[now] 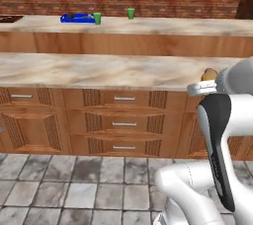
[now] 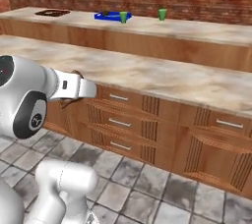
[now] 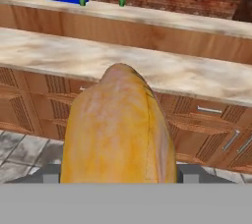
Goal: Gather the mushroom and avocado from the fridge and place them on a tray on the dining counter. Then gather the steak and chicken drumstick from the fridge and place them on the other tray.
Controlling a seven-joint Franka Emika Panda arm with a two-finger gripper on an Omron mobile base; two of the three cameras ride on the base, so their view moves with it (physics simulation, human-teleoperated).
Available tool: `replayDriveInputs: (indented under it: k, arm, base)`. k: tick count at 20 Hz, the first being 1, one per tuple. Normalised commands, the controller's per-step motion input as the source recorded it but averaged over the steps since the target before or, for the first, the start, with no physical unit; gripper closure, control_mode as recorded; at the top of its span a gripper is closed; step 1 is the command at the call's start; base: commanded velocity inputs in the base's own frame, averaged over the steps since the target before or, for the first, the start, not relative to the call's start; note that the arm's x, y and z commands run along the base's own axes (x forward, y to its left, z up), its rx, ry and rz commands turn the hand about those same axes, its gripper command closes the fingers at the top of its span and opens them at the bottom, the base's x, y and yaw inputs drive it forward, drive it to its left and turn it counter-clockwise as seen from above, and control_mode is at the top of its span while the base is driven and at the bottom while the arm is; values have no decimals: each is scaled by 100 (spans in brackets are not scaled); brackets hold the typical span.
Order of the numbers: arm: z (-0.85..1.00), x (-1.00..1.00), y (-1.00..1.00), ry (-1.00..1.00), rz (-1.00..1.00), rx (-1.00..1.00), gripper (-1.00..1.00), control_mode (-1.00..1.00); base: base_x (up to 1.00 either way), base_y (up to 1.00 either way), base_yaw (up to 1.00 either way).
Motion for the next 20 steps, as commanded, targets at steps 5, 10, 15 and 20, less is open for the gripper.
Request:
replayDriveInputs:
  k: [5, 10, 15, 20]
  arm:
    - [0, 0, 0, 0, 0, 0, 100, 100]
    - [0, 0, 0, 0, 0, 0, 100, 100]
    - [0, 0, 0, 0, 0, 0, 100, 100]
    - [0, 0, 0, 0, 0, 0, 100, 100]
  base:
    - [86, 85, 12]
    - [87, 99, 4]
    - [87, 100, 0]
    - [85, 100, 0]
